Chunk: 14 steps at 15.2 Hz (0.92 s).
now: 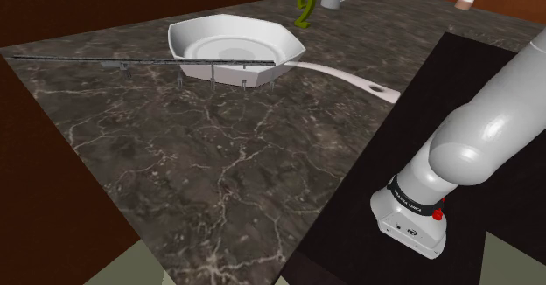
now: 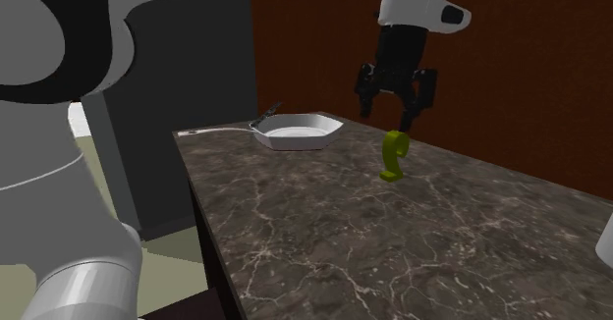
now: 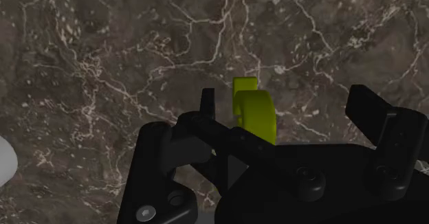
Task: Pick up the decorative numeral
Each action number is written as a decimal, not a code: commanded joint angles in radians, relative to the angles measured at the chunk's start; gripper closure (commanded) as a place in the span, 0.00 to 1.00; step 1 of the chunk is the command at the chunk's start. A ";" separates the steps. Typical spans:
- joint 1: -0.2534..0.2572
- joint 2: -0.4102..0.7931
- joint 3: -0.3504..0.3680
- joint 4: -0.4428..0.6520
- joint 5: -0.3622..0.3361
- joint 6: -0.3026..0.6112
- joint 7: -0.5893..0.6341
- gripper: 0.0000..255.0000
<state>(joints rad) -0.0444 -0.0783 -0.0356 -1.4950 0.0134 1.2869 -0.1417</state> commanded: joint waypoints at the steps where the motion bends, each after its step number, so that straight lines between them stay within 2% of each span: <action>1: -0.004 0.090 -0.005 0.122 -0.007 -0.045 -0.002 0.00; 8: -0.004 0.044 -0.004 -0.034 -0.009 0.065 -0.002 0.00; 10: -0.004 0.041 -0.004 -0.046 -0.009 0.074 -0.002 0.00; 11: -0.003 0.044 -0.003 -0.043 -0.009 0.074 -0.001 1.00; 14: -0.004 0.043 -0.004 -0.044 -0.009 0.074 -0.002 1.00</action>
<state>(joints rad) -0.0476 -0.0357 -0.0387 -1.5373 0.0054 1.3604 -0.1436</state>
